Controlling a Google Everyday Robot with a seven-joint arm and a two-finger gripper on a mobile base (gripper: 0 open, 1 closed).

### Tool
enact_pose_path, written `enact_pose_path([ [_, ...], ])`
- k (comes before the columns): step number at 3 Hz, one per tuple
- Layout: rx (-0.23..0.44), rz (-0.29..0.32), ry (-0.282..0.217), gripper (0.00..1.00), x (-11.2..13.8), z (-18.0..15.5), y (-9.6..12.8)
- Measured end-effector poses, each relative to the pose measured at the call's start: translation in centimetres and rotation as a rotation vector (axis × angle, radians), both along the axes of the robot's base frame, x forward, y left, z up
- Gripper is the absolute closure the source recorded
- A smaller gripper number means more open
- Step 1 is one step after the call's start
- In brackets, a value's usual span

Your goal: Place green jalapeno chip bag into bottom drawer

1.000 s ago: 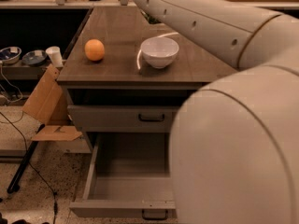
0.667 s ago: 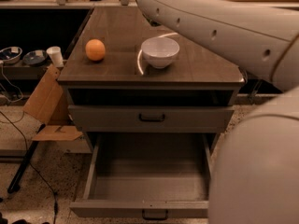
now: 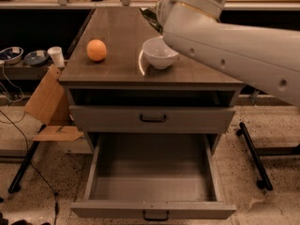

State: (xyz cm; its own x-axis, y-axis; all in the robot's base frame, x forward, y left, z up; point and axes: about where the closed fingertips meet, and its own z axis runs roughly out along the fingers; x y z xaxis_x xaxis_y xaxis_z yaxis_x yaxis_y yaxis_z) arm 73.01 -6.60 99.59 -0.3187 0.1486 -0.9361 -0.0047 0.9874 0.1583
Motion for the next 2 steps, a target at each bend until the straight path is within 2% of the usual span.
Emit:
enact_pose_path([
  [1, -0.116, 0.067, -0.046, 1.0, -4.3, -0.6, -1.0],
  [2, -0.207, 0.144, -0.082, 1.0, -7.3, -1.7, -2.6],
])
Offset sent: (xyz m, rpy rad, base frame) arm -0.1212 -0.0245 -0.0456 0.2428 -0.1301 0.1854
